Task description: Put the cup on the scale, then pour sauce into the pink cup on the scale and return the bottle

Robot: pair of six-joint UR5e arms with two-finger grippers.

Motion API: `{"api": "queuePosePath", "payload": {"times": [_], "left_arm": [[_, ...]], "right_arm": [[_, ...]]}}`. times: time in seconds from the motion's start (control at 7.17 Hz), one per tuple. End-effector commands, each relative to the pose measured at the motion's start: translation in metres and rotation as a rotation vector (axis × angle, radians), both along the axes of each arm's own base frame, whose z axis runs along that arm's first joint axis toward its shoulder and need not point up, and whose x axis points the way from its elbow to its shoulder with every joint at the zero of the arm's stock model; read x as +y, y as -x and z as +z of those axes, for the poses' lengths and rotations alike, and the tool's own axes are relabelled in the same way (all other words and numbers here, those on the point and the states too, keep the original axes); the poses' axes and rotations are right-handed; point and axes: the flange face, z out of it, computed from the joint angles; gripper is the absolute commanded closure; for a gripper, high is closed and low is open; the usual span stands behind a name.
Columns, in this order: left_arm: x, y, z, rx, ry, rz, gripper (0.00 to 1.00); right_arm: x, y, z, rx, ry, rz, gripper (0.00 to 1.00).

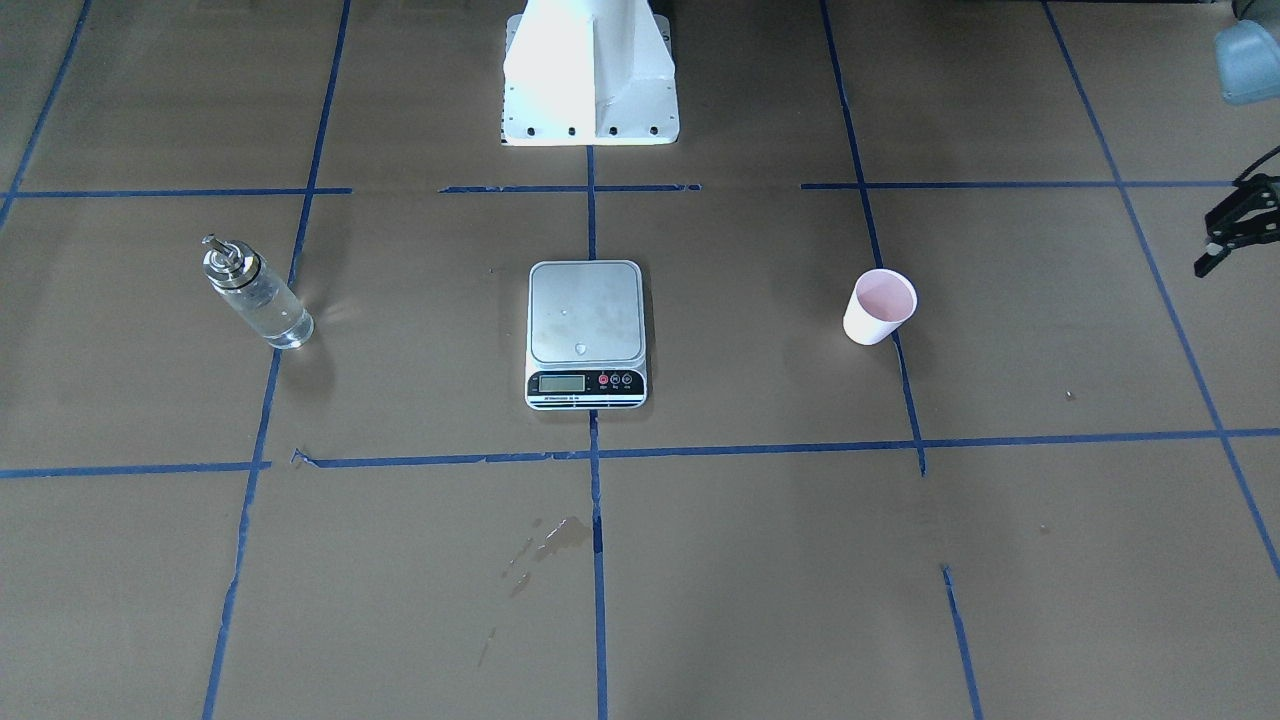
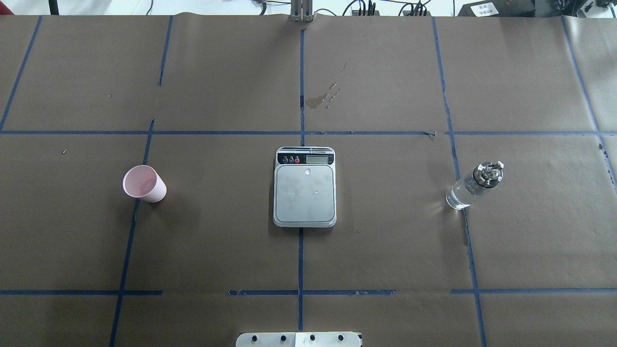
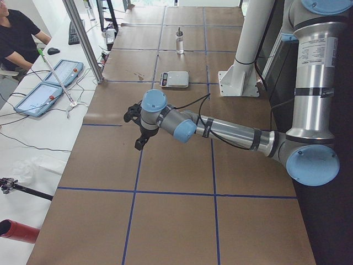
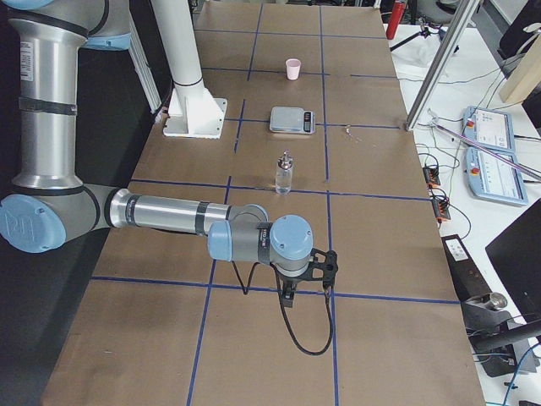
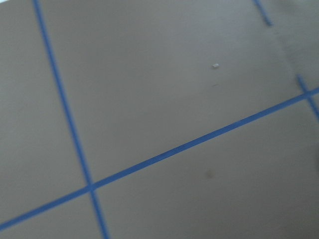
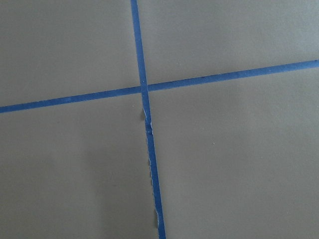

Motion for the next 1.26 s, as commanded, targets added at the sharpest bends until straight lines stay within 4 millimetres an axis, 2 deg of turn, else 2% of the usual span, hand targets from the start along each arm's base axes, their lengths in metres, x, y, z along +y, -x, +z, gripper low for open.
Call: {"api": "queuePosePath", "payload": {"times": [0.0,0.14,0.28,0.42,0.56,0.7,0.84,0.98,1.12], "left_arm": [[0.000,-0.096,-0.060,0.086,-0.026,0.098,0.00],[0.000,-0.135,-0.076,0.122,0.069,0.083,0.00],[0.002,-0.149,-0.079,0.161,0.228,0.004,0.00],[0.007,-0.173,-0.097,0.161,0.205,-0.005,0.00],[0.004,-0.177,-0.101,0.101,0.127,-0.103,0.00],[0.001,-0.177,-0.095,0.095,0.169,-0.134,0.00],[0.000,-0.182,-0.080,0.104,0.276,-0.188,0.00],[0.006,-0.197,-0.073,0.089,0.305,-0.174,0.00],[0.021,-0.209,-0.055,0.072,0.369,-0.181,0.00]], "right_arm": [[0.000,0.000,-0.006,-0.002,-0.012,0.000,0.00],[-0.001,0.000,-0.007,-0.001,-0.014,-0.001,0.00],[-0.001,0.000,-0.008,0.000,-0.019,-0.001,0.00],[-0.001,0.000,-0.010,0.001,-0.022,-0.001,0.00],[-0.002,0.001,-0.010,-0.001,-0.024,-0.003,0.00],[-0.004,0.001,-0.024,0.002,-0.058,-0.003,0.00],[-0.007,0.000,-0.048,0.014,-0.134,-0.003,0.00],[-0.009,0.002,-0.052,0.004,-0.141,-0.004,0.00],[-0.007,0.002,-0.047,0.003,-0.120,0.004,0.00]]}}
